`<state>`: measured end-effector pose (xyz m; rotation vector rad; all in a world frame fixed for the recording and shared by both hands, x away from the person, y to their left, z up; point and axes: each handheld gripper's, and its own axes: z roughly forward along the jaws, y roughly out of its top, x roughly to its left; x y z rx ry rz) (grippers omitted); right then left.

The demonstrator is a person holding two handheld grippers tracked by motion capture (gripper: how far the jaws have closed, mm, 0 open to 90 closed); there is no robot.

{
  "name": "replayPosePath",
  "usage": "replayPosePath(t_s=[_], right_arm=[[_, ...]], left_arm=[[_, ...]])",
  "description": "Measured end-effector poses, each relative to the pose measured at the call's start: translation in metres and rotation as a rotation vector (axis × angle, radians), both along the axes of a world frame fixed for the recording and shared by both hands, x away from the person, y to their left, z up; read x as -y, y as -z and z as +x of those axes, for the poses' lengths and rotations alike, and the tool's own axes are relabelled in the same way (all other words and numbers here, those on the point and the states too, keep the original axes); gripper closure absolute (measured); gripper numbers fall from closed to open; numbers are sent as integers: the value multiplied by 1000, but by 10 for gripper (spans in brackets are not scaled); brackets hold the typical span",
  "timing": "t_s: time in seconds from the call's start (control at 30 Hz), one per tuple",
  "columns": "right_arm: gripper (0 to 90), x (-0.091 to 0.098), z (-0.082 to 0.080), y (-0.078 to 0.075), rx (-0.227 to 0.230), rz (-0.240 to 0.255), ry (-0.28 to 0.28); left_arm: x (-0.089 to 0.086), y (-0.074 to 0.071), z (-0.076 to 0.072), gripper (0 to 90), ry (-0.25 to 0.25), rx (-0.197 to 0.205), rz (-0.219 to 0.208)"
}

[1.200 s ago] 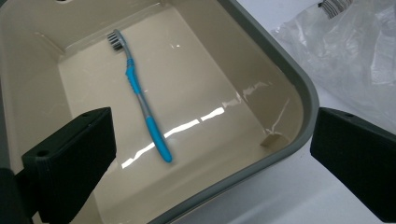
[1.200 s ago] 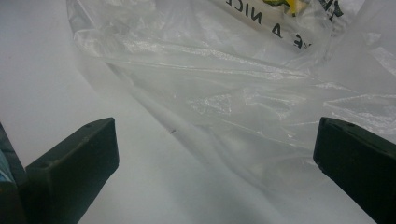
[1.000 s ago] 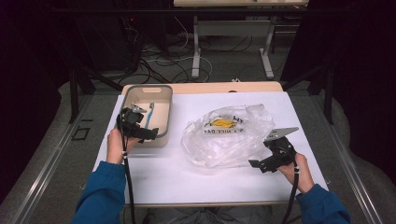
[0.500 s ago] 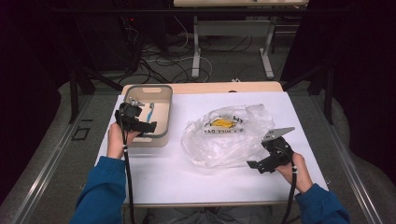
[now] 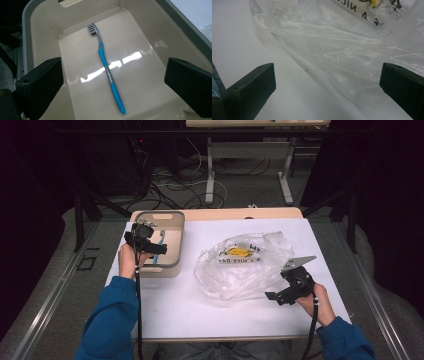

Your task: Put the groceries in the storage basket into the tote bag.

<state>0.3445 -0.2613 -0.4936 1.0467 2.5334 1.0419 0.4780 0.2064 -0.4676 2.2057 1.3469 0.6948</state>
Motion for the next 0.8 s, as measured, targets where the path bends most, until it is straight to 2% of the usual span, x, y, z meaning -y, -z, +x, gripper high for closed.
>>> replayPosePath(t_s=[0.1,0.23,0.3,0.5,0.6,0.67,0.7,0.8], right_arm=[[2,-1,-1,0,-13,5,8],[0,0,0,1,-12,6,1],[0,0,0,1,-16,8,-3],[1,0,0,1,-12,3,-2],[0,0,0,1,-16,7,-6],[1,0,0,1,-22,1,-8],[0,0,0,1,-23,1,-8],[1,0,0,1,-22,4,-4]], left_arm=[[1,1,7,32,-18,-9,18],[-1,5,17,58,-34,1,35],[-1,8,21,69,-40,-14,40],[-1,16,35,162,-48,-32,50],[0,19,42,180,-55,-59,46],[1,21,47,201,-55,-62,61],[2,23,49,221,-52,-86,44],[3,28,55,266,-70,-118,51]])
